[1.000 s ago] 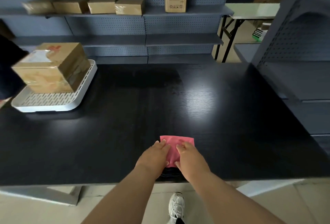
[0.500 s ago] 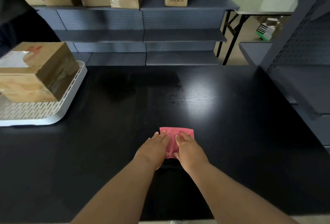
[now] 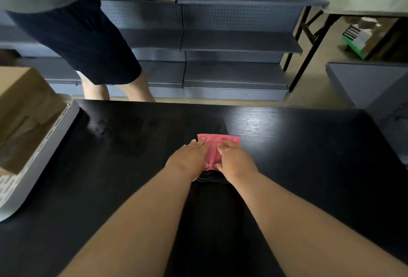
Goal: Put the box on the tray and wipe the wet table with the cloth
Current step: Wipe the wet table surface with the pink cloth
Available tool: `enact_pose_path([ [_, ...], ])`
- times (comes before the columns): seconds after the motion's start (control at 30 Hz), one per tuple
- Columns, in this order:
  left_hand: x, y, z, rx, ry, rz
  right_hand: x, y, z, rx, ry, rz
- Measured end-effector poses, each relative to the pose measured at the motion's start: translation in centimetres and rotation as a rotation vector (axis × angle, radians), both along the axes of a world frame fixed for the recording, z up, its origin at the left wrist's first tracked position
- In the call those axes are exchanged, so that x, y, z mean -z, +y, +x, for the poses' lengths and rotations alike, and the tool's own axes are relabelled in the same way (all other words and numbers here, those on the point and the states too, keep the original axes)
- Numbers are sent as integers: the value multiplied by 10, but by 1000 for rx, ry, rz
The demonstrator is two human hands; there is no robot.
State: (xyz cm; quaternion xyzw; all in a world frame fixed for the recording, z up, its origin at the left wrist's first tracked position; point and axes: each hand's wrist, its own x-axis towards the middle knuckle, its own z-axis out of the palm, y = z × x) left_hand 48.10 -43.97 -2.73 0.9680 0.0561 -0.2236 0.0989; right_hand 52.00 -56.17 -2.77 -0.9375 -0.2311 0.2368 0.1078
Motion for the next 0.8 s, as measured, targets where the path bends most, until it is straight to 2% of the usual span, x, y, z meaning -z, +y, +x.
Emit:
enact_pose_path([
  [0.07,0,5,19,-2,3,2,2,3,21,27,7,60],
  [0.23,-1,12,46,-11,9,24,2,16,46,-16,-37,-44],
  [0.43,4,10,35,-13,-11,19,0,11,42,-70,-34,-82],
  [0.8,1,-8,-83,38,-4,-12,1,-15,-81,-59,-28,-122],
])
